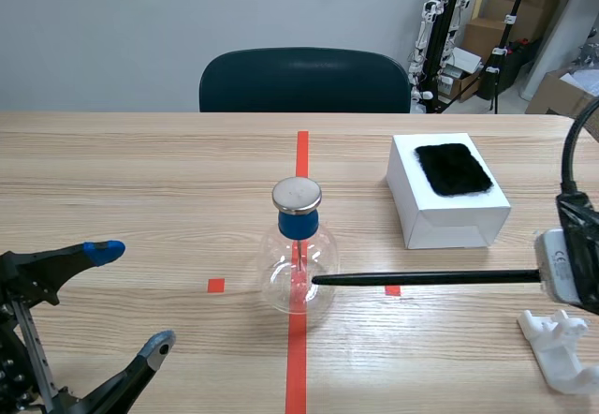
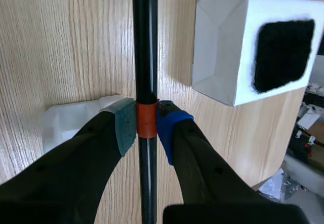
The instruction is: Do the electroscope experiment. pick up the black charging rod
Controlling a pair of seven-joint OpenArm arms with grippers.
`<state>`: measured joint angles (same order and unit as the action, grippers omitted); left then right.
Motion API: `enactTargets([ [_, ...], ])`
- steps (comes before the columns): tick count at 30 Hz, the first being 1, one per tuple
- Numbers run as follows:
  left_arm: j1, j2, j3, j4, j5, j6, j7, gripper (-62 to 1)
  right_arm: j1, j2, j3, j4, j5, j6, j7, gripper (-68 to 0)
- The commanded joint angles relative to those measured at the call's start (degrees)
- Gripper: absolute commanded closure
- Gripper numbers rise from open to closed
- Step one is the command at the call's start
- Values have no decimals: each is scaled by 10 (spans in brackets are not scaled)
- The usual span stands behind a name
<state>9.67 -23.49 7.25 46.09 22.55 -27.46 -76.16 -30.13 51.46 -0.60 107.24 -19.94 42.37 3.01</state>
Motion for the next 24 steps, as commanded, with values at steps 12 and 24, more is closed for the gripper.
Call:
enactTargets([
  [12,-2,-1,-1,3,-4,1,-8,-623,-189,-183,207,154,-198,4,163,-6],
  [24,-2,-1,-1,3,-4,1,-8,-623,-301,-324,304,225,-336,-90,333,-6],
])
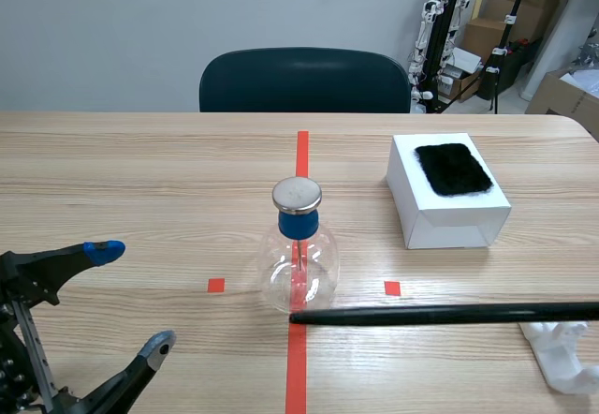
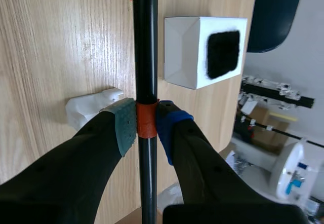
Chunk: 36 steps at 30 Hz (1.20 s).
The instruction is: Do the electroscope experiment. pick up the black charging rod
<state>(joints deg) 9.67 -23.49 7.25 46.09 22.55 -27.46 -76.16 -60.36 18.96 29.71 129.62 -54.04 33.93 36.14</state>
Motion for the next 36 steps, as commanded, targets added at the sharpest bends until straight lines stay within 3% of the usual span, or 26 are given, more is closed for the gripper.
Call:
enactTargets([
  [1,-2,-1,-1,3,-4,1,-8,-623,-2,-7,1,2,-5,-20,11,-6],
  [8,-2,-1,-1,3,-4,1,-8,-623,-30,-59,-2,1,-35,-128,64,-6],
  [11,-2,-1,-1,3,-4,1,-8,-623,-37,-74,-8,1,-51,-146,75,-6],
  [14,-2,-1,-1,3,-4,1,-8,-623,-40,-78,-21,-1,-65,-148,71,-6],
  [20,-2,-1,-1,3,-4,1,-8,-623,-73,-88,-40,-6,-72,-196,67,-6],
  [26,-2,-1,-1,3,-4,1,-8,-623,-84,-109,-40,-6,-72,-207,66,-7],
  [36,-2,-1,-1,3,-4,1,-8,-623,-83,-109,-40,-6,-72,-207,62,-6],
])
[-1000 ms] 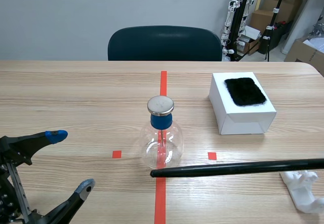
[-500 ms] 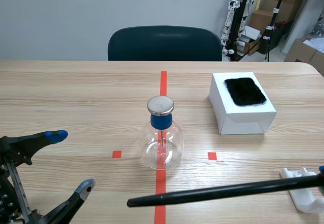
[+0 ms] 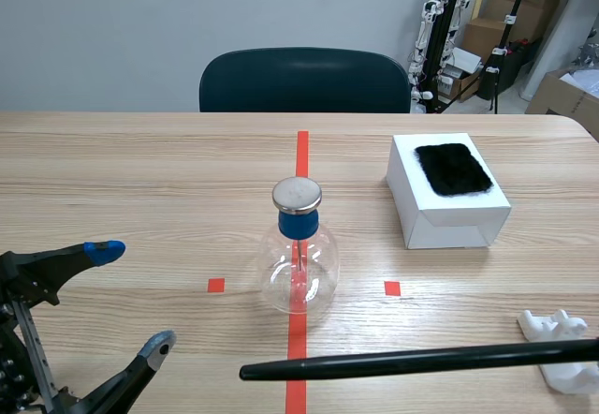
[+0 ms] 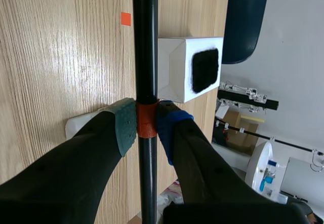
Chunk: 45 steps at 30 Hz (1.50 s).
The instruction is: Do the electroscope experiment. pick up the black charging rod
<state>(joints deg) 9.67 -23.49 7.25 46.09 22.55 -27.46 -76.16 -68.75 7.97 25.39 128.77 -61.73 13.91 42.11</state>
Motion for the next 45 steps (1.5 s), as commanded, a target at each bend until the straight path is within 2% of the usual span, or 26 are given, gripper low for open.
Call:
enactTargets([
  [1,-2,-1,-1,3,-4,1,-8,-623,0,1,3,2,5,-6,4,-6],
  [5,-2,-1,-1,3,-4,1,-8,-623,2,1,3,2,2,-7,16,-6],
  [45,-2,-1,-1,3,-4,1,-8,-623,2,1,3,2,0,-7,13,-6],
])
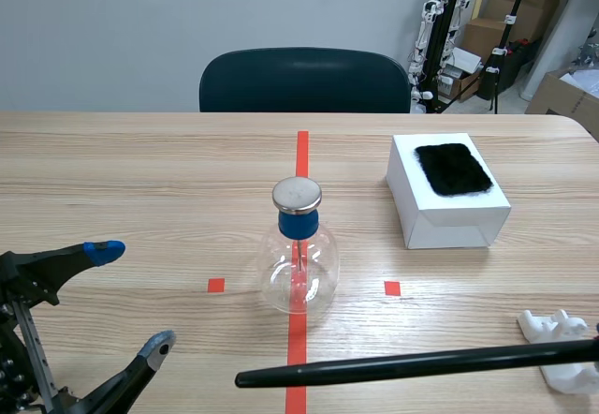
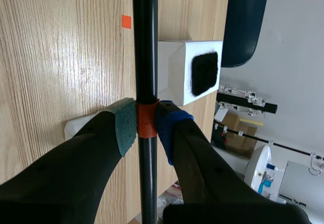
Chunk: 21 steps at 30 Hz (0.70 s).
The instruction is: Do the electroscope experiment. pick up the black charging rod
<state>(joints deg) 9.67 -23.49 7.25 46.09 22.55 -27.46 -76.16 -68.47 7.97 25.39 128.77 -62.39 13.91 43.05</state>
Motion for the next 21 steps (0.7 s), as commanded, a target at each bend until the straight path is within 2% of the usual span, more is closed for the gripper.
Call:
enactTargets([
  [1,-2,-1,-1,3,-4,1,-8,-623,-1,1,3,2,7,-7,4,-6],
  [21,-2,-1,-1,3,-4,1,-8,-623,-1,1,3,2,7,-7,9,-6],
])
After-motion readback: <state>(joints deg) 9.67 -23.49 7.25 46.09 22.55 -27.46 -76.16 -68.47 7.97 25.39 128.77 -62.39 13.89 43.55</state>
